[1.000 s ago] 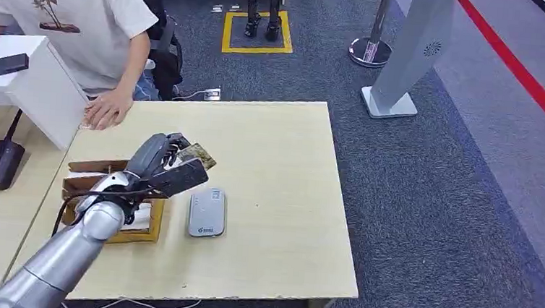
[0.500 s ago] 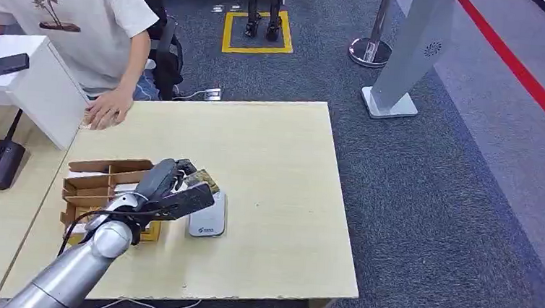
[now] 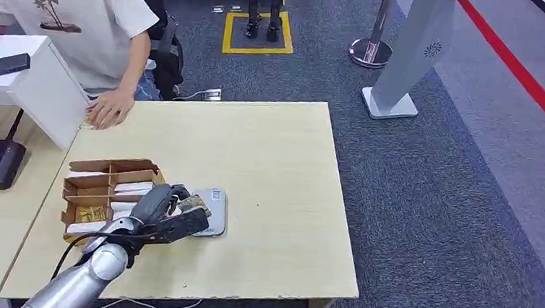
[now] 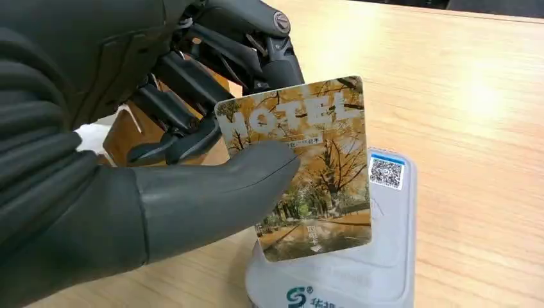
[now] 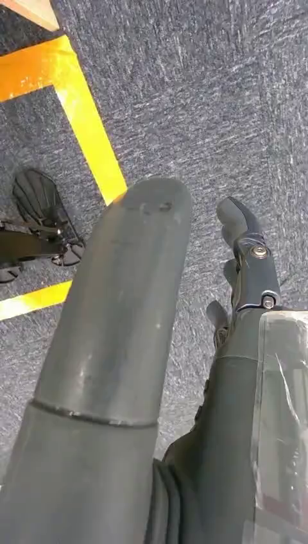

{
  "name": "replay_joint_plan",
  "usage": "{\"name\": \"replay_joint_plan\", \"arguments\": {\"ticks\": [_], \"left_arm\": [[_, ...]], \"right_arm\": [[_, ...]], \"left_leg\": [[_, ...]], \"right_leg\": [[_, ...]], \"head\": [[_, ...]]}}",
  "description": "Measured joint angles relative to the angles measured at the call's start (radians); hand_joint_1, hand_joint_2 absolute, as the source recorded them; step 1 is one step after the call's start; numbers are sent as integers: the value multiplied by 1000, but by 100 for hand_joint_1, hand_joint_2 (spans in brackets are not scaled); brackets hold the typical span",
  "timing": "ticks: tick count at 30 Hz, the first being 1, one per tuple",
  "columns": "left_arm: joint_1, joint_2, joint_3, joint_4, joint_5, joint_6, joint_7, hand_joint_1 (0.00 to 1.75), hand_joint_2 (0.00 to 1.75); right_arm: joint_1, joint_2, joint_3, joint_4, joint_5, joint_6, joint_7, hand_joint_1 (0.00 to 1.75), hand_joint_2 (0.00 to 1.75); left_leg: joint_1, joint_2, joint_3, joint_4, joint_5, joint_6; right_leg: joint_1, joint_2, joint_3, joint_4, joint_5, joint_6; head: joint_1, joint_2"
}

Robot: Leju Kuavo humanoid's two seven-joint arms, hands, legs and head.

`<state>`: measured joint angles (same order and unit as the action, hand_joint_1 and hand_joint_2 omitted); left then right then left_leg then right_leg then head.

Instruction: Pass the card to the sensor for recognition and then transmit it.

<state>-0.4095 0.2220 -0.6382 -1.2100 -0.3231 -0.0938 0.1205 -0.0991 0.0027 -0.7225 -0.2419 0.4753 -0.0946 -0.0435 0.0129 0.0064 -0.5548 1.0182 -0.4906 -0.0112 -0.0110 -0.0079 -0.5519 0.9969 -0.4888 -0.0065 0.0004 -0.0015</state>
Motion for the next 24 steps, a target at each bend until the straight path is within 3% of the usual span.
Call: {"name": "replay_joint_plan", "arguments": {"ticks": [24], "left_arm": [[30, 8, 1, 0, 0, 14, -3, 175, 175]], "right_arm": [[-4, 6, 0, 0, 16, 2, 4, 0, 0]], "left_leg": [[0, 0, 1, 0, 0, 0]], "right_leg": [[0, 0, 1, 1, 0, 0]], "head": [[0, 0]]}}
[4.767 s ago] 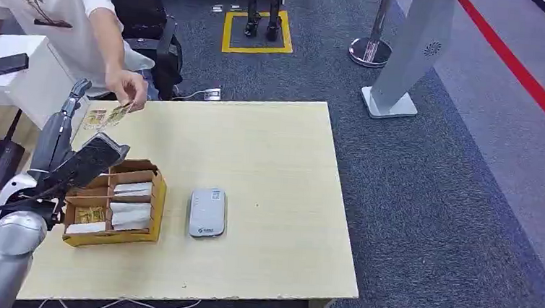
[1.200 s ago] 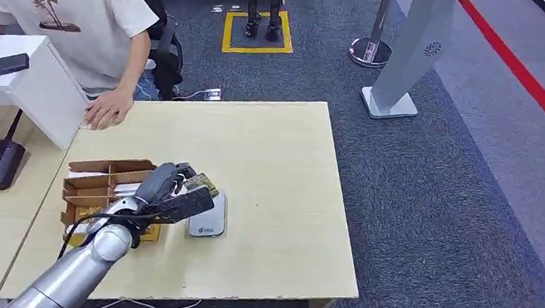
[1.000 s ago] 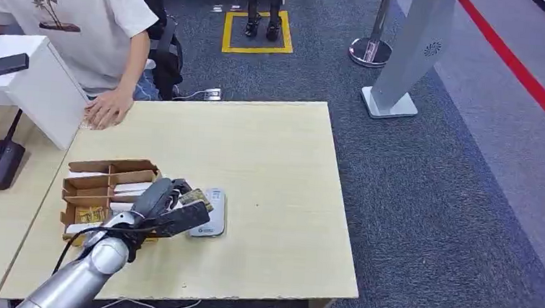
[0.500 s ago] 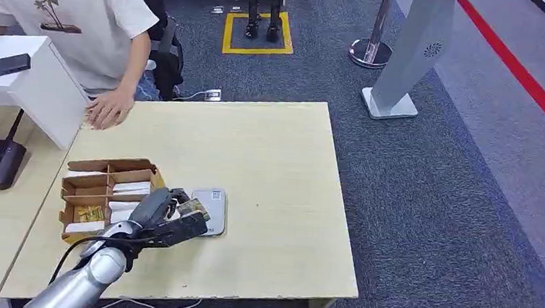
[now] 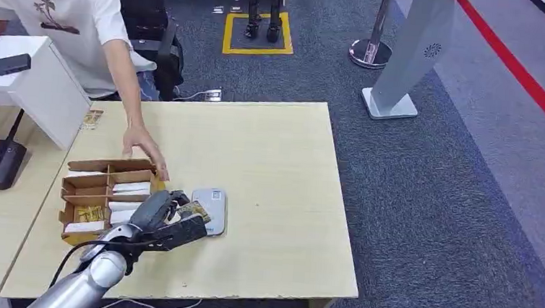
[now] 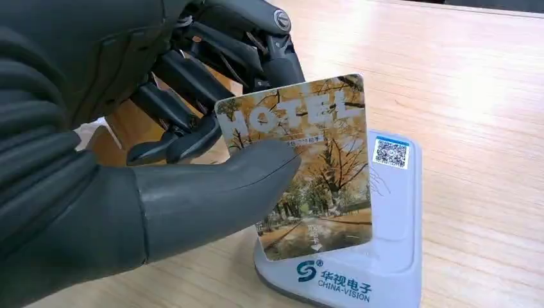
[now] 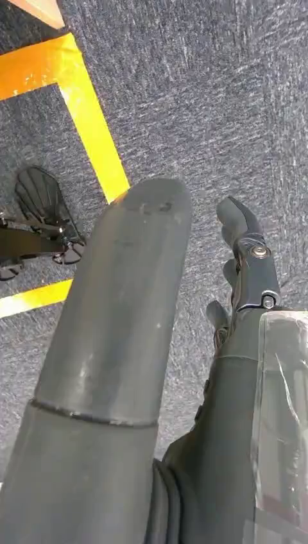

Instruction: Pass the card to the sensor for recognition and then transmit it.

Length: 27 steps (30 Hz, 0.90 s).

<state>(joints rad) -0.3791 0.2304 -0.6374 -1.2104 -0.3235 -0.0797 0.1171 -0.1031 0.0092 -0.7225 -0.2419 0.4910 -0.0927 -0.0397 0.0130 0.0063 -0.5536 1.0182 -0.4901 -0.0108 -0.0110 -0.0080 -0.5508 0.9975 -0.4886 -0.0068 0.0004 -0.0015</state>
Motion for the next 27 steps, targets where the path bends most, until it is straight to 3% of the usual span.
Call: {"name": "replay_joint_plan", "arguments": {"ticks": [4, 11, 22, 27], "left_arm": [[16, 4, 1, 0, 3, 4, -1, 175, 175], [29, -6, 54, -27, 23, 91, -37, 175, 175], [-48, 3, 150, -64, 61, 97, -37, 175, 175], [-50, 8, 180, -77, 76, 133, -46, 175, 175]], "right_arm": [[0, 0, 0, 0, 0, 2, 0, 0, 0], [-1, 0, 0, 0, 11, 11, -5, 0, 0], [-1, 2, 0, 0, 22, 27, -5, 0, 0], [0, 3, 0, 0, 21, 27, -5, 0, 0]], "left_leg": [[0, 0, 0, 0, 0, 0], [0, 0, -1, 0, 0, 0], [0, 0, 0, 0, 0, 0], [0, 0, -1, 0, 0, 0]], "right_leg": [[0, 0, -1, 0, 0, 0], [0, 0, -1, 0, 0, 0], [0, 0, -1, 0, 0, 0], [0, 0, -2, 0, 0, 0]], "head": [[-1, 0], [-2, 0], [-1, 0], [-2, 0]]}}
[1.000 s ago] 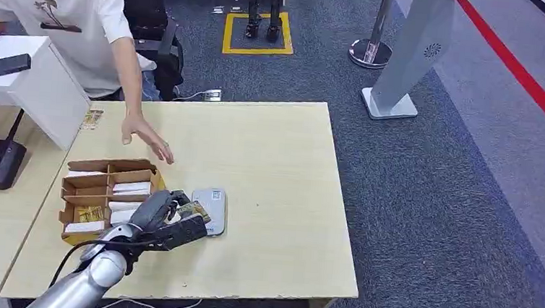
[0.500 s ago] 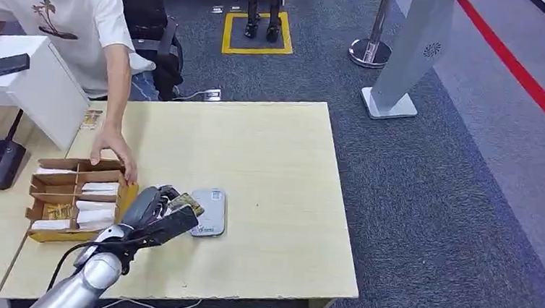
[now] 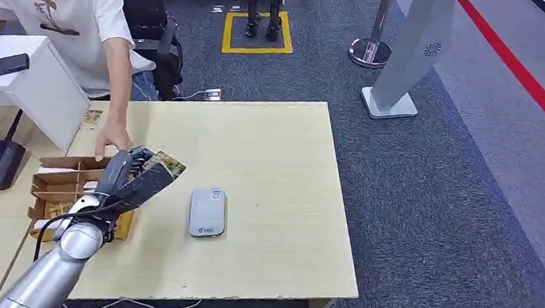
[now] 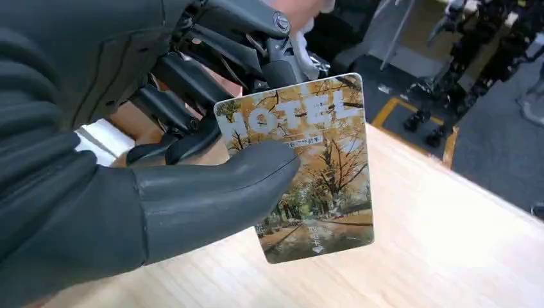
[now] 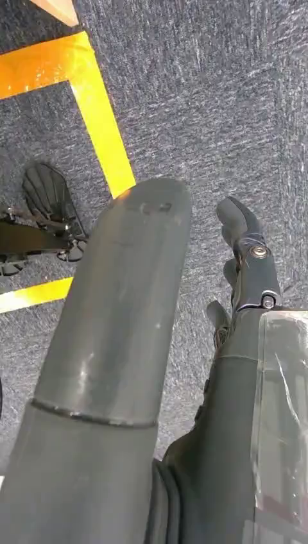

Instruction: Pass the card to the sensor for recognition and then transmit it.

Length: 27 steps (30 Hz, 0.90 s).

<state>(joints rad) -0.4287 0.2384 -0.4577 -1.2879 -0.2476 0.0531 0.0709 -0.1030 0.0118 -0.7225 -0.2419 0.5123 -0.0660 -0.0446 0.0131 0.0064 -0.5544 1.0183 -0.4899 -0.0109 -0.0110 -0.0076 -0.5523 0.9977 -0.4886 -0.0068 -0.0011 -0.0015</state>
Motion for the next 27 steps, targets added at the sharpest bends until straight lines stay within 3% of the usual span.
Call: {"name": "replay_joint_plan", "arguments": {"ticks": [5, 12, 17, 27], "left_arm": [[-22, 16, 62, -13, 48, 71, -22, 175, 175], [-39, 38, 116, -15, 68, 99, -31, 175, 175], [-49, 80, 168, -10, 54, 144, -33, 175, 175], [-57, 131, 215, 15, 23, 164, -34, 175, 175]], "right_arm": [[2, 0, -1, 0, 0, -6, -3, 0, 0], [4, 0, -2, 0, 2, -8, -4, 0, 0], [6, 5, -2, 1, 19, -12, 2, 0, 0], [7, 6, -2, 3, 20, -12, 3, 0, 0]], "left_leg": [[0, 0, 0, 0, 0, 0], [0, 0, 0, 0, 0, 0], [0, 1, 0, 0, 0, 0], [0, 1, 0, 0, 0, 0]], "right_leg": [[0, 0, 0, 0, 0, 0], [0, 0, 0, 0, 0, 0], [0, 1, -1, 0, 0, 0], [0, 1, -1, 0, 0, 0]], "head": [[0, 0], [0, 0], [0, 0], [0, 0]]}}
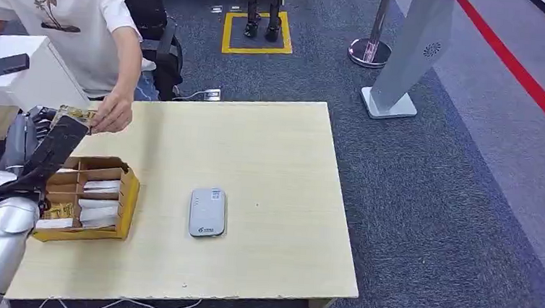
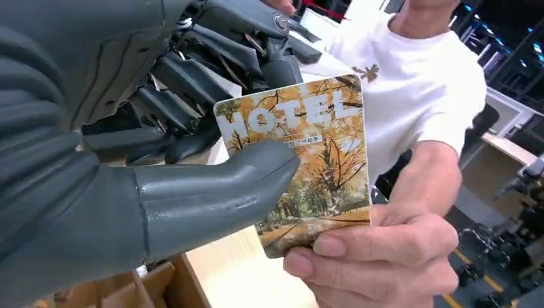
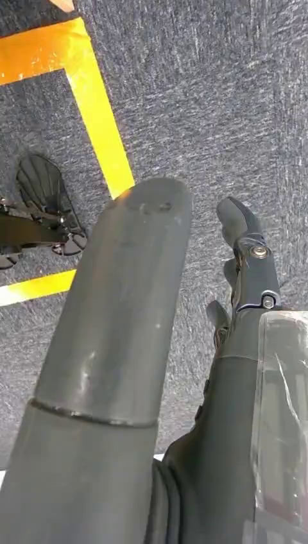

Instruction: Pass the card to the sensor for recognition and then transmit it.

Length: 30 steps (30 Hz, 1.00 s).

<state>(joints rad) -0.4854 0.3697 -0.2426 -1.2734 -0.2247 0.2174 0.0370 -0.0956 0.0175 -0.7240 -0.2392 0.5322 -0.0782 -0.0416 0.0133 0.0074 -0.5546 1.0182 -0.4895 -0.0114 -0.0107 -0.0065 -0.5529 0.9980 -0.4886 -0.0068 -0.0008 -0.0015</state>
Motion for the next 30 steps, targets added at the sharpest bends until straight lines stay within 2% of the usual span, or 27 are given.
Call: {"name": "replay_joint_plan", "arguments": {"ticks": [9, 10, 11, 13, 14, 30], "left_arm": [[-7, 18, 25, 5, 27, -23, 2, 175, 175], [-7, 18, 26, 6, 27, -27, 2, 169, 175], [-7, 18, 28, 6, 29, -30, 2, 0, 175], [-7, 19, 28, 6, 31, -40, 2, 0, 175], [-7, 20, 28, 5, 33, -46, 2, 0, 0], [-8, 52, 29, -9, 24, -79, 6, 0, 0]], "right_arm": [[5, 0, -3, 5, 0, -3, -5, 0, 0], [6, 0, -3, 5, 0, -3, -6, 0, 0], [7, 0, -3, 5, 0, -3, -6, 0, 0], [8, 0, -5, 5, 0, -3, -9, 0, 0], [9, 0, -6, 5, 0, -3, -11, 0, 0], [12, 0, -27, 6, 1, -2, -16, 0, 0]], "left_leg": [[0, 1, 0, 0, 0, 0], [0, 1, 0, 0, 0, 0], [0, 1, 0, 0, 0, 0], [0, 1, 0, 0, 0, 0], [0, 1, 0, 0, 0, 0], [0, 1, 0, 0, 0, 0]], "right_leg": [[0, 1, -1, 0, 0, 0], [0, 1, -1, 0, 0, 0], [0, 1, -1, 0, 0, 0], [0, 0, -1, 0, 0, 0], [0, 0, -1, 0, 0, 0], [0, 0, -1, 0, 0, 0]], "head": [[0, 0], [0, 0], [0, 0], [0, 0], [0, 0], [0, 0]]}}
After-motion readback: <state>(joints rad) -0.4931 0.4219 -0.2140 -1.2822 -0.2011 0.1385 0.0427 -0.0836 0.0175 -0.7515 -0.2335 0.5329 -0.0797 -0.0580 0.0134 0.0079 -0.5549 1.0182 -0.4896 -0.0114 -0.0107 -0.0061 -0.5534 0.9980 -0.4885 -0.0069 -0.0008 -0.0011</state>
